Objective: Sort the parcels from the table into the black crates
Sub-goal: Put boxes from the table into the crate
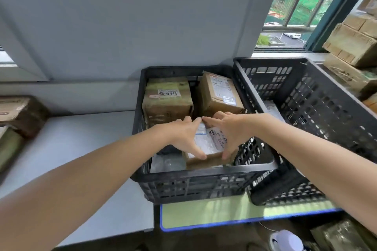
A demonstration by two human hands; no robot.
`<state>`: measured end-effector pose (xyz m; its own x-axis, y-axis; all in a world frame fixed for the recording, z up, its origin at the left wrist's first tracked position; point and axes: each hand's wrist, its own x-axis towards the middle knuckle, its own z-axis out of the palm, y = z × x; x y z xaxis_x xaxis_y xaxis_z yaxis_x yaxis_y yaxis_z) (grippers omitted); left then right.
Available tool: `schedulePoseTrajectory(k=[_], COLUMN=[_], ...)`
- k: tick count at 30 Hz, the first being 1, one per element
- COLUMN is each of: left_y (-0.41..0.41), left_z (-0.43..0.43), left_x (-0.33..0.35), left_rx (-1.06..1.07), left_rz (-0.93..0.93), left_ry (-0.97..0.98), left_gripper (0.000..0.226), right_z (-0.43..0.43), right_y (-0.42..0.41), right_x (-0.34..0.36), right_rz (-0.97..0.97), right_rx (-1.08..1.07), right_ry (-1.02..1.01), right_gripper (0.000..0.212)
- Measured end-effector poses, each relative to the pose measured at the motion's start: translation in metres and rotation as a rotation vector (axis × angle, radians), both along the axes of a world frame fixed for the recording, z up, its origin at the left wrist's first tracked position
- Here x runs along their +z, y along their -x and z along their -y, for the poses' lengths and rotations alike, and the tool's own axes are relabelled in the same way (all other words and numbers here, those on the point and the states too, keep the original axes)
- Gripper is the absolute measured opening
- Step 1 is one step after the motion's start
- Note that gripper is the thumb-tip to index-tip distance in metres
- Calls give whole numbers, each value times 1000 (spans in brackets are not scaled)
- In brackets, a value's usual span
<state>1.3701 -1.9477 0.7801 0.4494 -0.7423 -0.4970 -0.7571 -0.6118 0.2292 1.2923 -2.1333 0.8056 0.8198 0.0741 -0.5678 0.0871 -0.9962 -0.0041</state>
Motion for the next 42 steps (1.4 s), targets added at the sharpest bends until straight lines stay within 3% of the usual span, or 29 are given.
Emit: schedulePoseTrajectory(k=[4, 10, 14, 20, 22, 25, 30, 35, 42], left_y=[9, 10, 5, 18, 19, 19, 29, 15, 10], left_z=[24, 46, 48, 57, 58, 56, 52, 46, 45], left_x=[-25, -65, -81, -87, -88, -92, -104, -88, -93], left_rx=[-67, -59, -113, -374, -444, -402, -443, -389, -295], left_rz=[63, -56, -185, 171, 171, 63, 160, 178, 156], left_ry=[7, 46, -69, -1, 19, -19, -101, -35, -171], left_gripper=[127, 127, 125, 113, 104, 100, 97, 109, 95], right_z=[15, 21, 15, 18, 22, 26, 30, 29, 23], right_y=[-1, -15, -17, -18, -18, -16, -13, -5, -4], right_x=[-12, -29, -42, -54, -56, -58, -69, -76, -91], right_rz=[-68, -175, -238, -263, -246, -200, -226, -230, -214], right_rx=[28, -8, -25, -75, -67, -66, -46, -34, 82], right_ry=[95, 86, 72, 110, 126, 121, 180, 200, 380], right_gripper=[131, 63, 69, 51, 45, 47, 61, 61, 58])
